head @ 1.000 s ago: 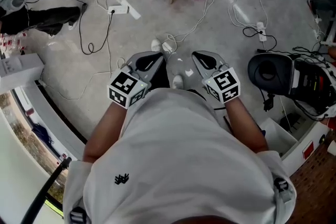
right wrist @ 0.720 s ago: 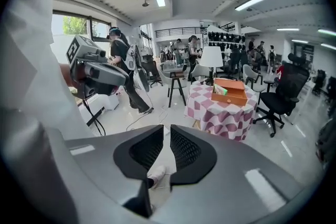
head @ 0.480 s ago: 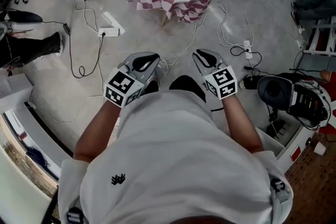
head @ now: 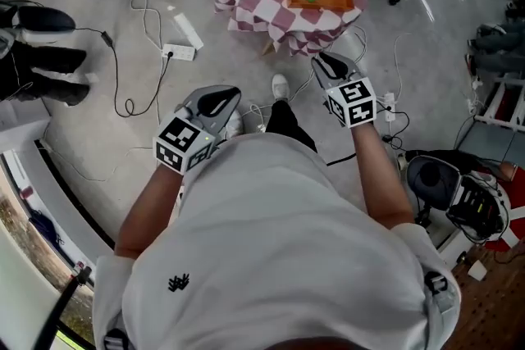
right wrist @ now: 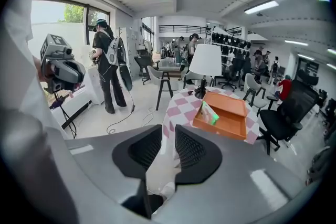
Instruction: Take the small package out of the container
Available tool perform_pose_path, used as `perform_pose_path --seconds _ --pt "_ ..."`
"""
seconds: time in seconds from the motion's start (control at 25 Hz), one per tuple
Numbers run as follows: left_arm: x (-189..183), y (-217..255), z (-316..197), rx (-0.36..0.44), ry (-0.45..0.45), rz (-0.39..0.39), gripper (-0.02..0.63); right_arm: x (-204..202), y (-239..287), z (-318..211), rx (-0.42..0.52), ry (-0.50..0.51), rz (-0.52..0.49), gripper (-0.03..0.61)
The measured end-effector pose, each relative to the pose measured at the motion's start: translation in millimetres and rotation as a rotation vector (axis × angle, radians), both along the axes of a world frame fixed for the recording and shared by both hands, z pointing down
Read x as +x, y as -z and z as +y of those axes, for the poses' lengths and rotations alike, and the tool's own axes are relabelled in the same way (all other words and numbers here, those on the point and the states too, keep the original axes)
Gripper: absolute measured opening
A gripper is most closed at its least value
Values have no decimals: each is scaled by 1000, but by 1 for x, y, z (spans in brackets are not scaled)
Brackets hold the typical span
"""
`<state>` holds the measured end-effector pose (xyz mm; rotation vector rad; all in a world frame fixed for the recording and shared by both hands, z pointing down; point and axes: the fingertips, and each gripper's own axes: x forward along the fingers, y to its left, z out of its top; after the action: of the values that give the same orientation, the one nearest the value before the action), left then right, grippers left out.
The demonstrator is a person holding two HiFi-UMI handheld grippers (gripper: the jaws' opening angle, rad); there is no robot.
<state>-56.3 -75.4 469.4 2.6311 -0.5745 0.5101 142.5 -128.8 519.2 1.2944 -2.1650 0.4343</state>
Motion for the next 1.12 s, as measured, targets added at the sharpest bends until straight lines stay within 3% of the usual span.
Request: perform_pose_path --seconds 0.28,0.6,1.12 --pt "25 16 -60 33 154 -21 60 41 -21 -96 -10 102 42 63" --pt "61 21 -105 51 258 -41 60 70 -60 -185 -52 191 101 92" --pt "62 25 -128 33 441 -96 67 67 -135 -254 -173 323 180 129"
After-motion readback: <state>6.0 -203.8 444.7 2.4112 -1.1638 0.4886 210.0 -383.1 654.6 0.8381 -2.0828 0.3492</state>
